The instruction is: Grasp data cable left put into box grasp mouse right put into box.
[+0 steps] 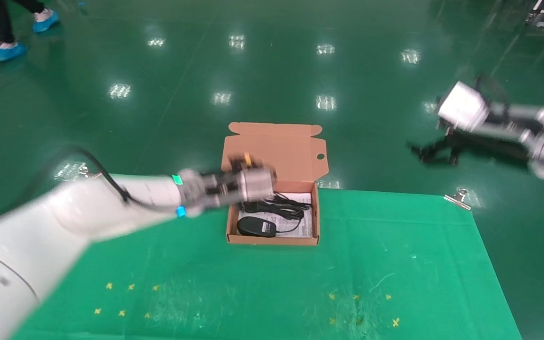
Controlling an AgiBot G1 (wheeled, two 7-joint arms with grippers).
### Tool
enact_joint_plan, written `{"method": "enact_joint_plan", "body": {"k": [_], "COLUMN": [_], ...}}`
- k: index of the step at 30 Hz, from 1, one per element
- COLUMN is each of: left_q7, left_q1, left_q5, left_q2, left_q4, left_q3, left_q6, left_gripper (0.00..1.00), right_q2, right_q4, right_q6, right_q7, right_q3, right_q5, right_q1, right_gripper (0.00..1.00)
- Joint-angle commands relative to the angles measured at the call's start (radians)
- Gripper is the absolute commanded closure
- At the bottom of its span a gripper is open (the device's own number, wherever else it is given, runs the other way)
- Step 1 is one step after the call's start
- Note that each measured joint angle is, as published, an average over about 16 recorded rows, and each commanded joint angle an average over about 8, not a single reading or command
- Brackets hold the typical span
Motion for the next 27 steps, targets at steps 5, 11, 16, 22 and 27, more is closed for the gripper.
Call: {"method": "enact_joint_plan", "body": {"k": [5,11,16,22,27], "left_q7": [-0.056,-0.094,-0.123,-0.161,-0.193], "left_q1": [-0.088,-0.111,-0.064,0.0,0.053], "left_q5": [-0.034,-0.072,-0.124,-0.194,-0.253], "left_q2": [-0.062,-0.112,-0.156,-0.217,-0.267], "left_q4": [-0.032,-0.06,-0.109,-0.175,-0.23], "left_q3": [-0.045,-0.089,-0.139,-0.205,-0.26], "left_q6": [-0.011,0.008,0.083,0.184,0.268], "left_gripper": [0.0,0.0,0.0,0.0,0.0], "right_q2": [0.014,0.018,0.023,0.029,0.035], "right_q4": [0.023,0.034,0.047,0.065,0.079], "right_q6": [-0.01,-0.042,-0.103,-0.187,-0.256], "right_q7": [-0.006,-0.009,-0.019,-0.033,-0.044], "right_q3": [0.011,0.028,0.073,0.133,0.183], "right_q5": [-0.023,-0.003,0.067,0.162,0.241], "right_q1": [0.054,0.052,0.006,-0.056,-0.107], "right_gripper": [0.0,0.0,0.0,0.0,0.0]}}
